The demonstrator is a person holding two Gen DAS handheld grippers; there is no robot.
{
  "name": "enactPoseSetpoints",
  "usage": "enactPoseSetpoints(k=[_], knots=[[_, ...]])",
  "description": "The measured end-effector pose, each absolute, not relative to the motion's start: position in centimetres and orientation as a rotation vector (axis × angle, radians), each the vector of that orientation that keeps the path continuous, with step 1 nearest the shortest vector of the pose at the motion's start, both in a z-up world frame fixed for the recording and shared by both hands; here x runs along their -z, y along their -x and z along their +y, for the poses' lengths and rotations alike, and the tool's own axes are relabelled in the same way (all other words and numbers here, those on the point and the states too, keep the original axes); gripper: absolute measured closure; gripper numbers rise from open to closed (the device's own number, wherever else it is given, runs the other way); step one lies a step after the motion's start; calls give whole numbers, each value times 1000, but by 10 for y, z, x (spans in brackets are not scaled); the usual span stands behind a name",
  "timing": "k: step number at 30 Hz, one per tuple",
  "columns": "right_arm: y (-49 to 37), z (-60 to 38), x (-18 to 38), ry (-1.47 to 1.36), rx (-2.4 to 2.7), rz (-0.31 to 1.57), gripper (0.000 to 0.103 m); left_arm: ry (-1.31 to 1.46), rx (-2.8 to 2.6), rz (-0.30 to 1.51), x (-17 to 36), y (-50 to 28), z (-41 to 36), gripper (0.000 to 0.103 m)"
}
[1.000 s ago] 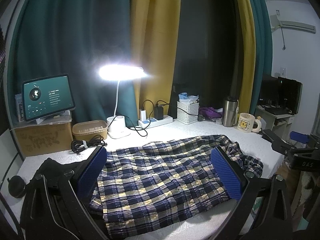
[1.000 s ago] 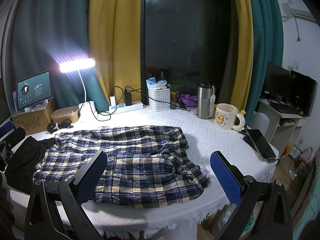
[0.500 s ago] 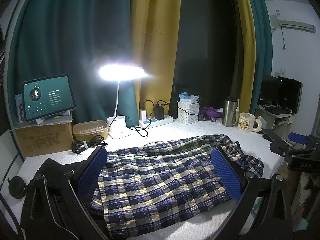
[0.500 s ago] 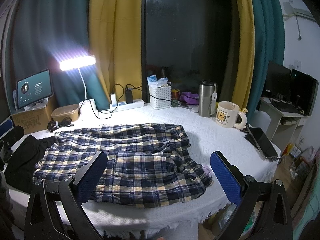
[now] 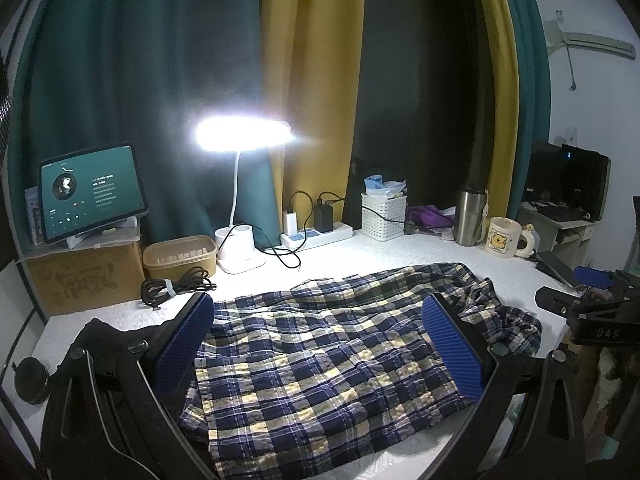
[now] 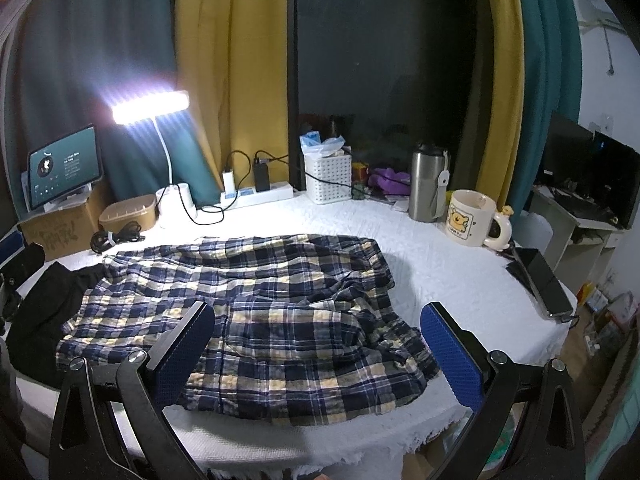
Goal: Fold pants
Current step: 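Lower both tools onto the plaid pants waistband and close both grippers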
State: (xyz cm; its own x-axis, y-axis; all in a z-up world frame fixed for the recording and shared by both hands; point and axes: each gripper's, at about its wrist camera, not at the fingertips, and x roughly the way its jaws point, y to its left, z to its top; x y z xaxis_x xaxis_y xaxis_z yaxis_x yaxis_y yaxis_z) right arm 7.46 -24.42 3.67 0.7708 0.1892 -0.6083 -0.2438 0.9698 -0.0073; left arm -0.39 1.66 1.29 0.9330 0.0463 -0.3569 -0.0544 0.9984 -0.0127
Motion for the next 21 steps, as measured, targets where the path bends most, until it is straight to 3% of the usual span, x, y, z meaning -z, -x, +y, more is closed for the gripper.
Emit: enactPoseSetpoints(k=[21], knots=[[-152,-241,9,81,-238,802,0,25,-95,525,20,-64,32,1]])
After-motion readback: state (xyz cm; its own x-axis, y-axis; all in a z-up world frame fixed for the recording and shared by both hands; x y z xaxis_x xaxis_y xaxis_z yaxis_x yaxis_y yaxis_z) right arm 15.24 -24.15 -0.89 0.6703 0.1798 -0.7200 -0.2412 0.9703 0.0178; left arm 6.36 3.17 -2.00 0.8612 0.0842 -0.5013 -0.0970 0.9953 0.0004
